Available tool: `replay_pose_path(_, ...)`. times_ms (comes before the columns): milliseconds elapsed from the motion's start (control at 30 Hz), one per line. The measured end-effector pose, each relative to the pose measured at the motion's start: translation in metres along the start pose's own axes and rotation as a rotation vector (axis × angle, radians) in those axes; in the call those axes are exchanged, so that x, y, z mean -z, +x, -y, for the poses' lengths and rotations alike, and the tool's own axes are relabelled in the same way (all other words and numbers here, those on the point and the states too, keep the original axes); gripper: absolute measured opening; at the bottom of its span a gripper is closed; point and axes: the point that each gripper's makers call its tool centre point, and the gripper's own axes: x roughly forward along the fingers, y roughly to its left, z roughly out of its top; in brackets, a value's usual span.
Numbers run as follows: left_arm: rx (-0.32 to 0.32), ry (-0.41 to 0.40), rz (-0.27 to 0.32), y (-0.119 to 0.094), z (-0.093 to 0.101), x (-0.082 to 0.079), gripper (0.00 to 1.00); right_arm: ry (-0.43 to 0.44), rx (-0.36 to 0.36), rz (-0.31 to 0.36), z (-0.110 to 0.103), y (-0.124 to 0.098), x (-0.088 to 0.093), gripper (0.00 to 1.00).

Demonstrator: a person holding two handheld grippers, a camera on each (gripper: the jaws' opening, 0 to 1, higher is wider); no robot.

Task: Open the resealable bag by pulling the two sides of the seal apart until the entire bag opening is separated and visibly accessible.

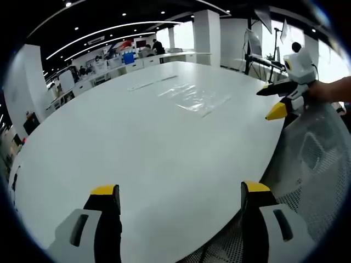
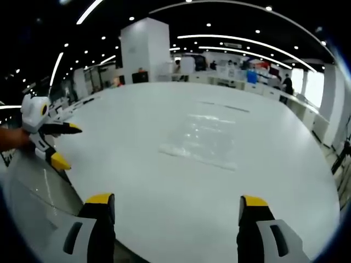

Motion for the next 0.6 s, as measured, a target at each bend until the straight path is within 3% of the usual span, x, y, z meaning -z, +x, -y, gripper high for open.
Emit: replay_pose_path(600, 0.001, 0.011, -0.005, 0.0003, 0.0007, 0.0006, 0.90, -0.014, 0.001, -0.031, -0.0001, 0.0014, 0.0057, 0.92)
